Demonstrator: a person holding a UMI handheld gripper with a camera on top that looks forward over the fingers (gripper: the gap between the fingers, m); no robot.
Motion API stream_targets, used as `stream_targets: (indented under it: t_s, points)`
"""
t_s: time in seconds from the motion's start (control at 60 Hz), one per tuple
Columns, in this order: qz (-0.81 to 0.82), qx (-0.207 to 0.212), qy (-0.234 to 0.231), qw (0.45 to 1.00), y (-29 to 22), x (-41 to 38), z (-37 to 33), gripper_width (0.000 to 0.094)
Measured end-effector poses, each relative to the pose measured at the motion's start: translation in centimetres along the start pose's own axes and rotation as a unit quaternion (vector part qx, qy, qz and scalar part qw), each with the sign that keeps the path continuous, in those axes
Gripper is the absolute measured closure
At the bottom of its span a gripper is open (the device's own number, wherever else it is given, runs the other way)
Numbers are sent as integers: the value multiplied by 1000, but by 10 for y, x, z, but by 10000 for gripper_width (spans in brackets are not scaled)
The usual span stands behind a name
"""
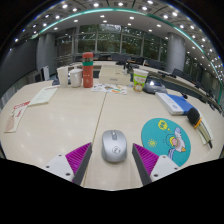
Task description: Arrange mouse
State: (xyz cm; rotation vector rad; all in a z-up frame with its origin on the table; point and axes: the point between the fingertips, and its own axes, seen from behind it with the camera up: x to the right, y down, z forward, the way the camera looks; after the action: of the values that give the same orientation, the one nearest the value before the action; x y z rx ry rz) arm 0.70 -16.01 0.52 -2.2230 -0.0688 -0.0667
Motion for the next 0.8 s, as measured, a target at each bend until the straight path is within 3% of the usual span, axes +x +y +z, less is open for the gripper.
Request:
stream_targets:
  t_s: [0.117,0.2,0.467,0.583,0.8]
  points:
    - [1,-6,-8,1000,-3,5,26,229]
    - [2,-7,-21,1000,-3,1,34,423]
    - [-9,-1,-33,999,-7,3,34,555]
    - [1,14,-46,999,-27,2,19,571]
    - [49,125,-48,990,-146,44,-49,571]
